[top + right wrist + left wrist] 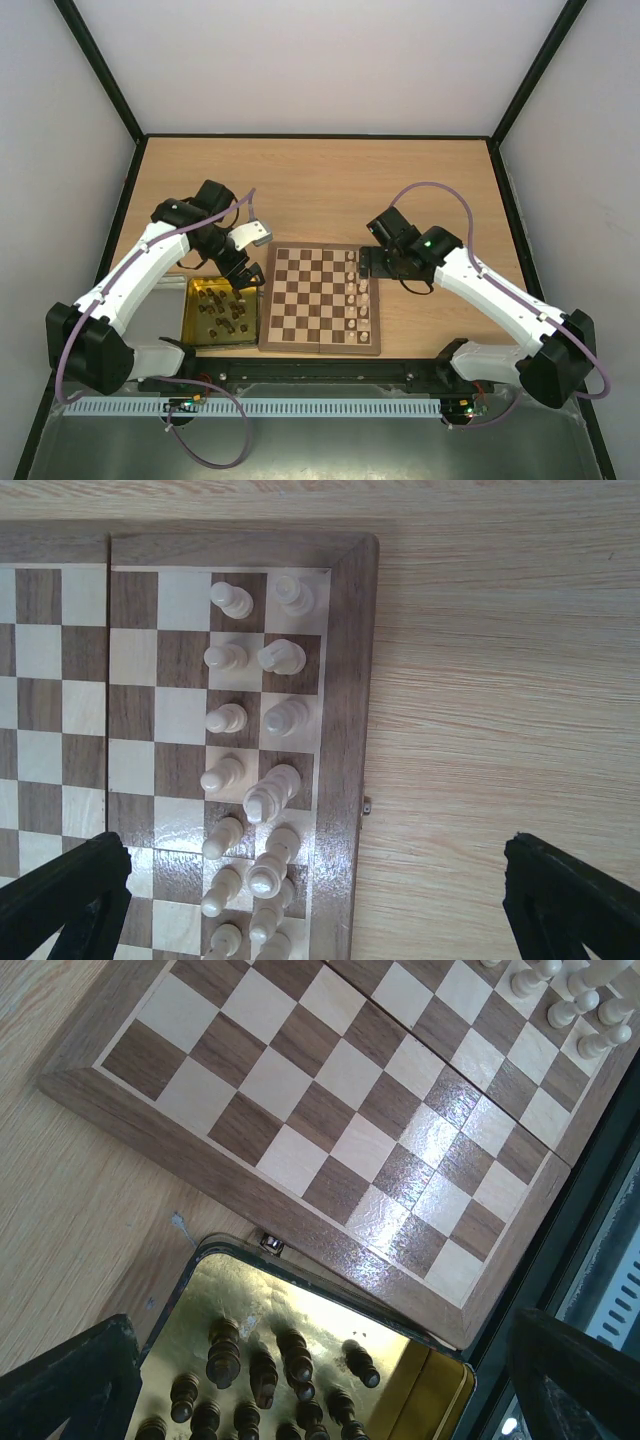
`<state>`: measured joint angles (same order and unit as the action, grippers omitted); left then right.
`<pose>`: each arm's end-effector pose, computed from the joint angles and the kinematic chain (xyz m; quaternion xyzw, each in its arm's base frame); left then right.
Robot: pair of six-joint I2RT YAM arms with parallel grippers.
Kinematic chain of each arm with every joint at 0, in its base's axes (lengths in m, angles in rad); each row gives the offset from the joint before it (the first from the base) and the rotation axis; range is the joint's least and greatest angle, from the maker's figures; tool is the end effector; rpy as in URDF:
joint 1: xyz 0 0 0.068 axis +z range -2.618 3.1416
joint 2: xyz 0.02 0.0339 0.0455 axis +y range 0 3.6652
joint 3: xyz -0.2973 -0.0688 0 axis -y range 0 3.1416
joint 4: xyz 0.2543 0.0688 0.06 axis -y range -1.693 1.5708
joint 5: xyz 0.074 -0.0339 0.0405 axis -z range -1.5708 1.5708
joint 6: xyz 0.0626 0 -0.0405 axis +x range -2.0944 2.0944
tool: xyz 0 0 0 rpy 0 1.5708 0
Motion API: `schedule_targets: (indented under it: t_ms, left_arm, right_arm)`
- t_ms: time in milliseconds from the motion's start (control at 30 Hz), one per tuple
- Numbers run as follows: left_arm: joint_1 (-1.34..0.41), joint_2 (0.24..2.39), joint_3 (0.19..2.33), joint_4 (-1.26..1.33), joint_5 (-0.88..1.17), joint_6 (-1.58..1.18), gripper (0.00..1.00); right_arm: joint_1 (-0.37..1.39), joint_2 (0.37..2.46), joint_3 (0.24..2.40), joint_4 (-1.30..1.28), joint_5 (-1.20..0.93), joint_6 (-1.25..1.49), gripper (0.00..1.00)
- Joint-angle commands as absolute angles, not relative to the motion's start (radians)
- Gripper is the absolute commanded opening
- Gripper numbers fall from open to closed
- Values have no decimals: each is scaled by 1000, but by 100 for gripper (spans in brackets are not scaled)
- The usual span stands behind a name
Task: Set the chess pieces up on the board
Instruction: Move the storage box to the center of the board.
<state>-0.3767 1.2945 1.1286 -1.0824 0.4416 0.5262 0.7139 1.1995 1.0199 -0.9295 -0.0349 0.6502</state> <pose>0.2143 -0.1135 0.2928 0.4518 0.8512 -0.2039 0.1724 0.1754 0.1548 0.2819 -0.0350 0.9727 0.1574 0.1669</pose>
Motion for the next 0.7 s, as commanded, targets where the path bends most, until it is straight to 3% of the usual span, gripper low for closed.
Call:
schedule_targets:
  t_ms: [0, 433, 500, 667]
  left_arm:
    - [-383, 1299, 1129, -1097, 445, 526, 99]
    - [-382, 1311, 1111, -1105, 421, 512, 96]
    - [-381, 1331, 1107, -1135, 406, 527, 88]
    - [-373, 1326, 1066, -1153, 402, 546, 53]
  right_arm:
    - [719, 1210, 1020, -926, -20, 641, 97]
    - [719, 1180, 1020, -937, -3, 640, 97]
    - [719, 1172, 1021, -944, 15, 641, 97]
    - [720, 1146, 994, -937, 15, 651, 97]
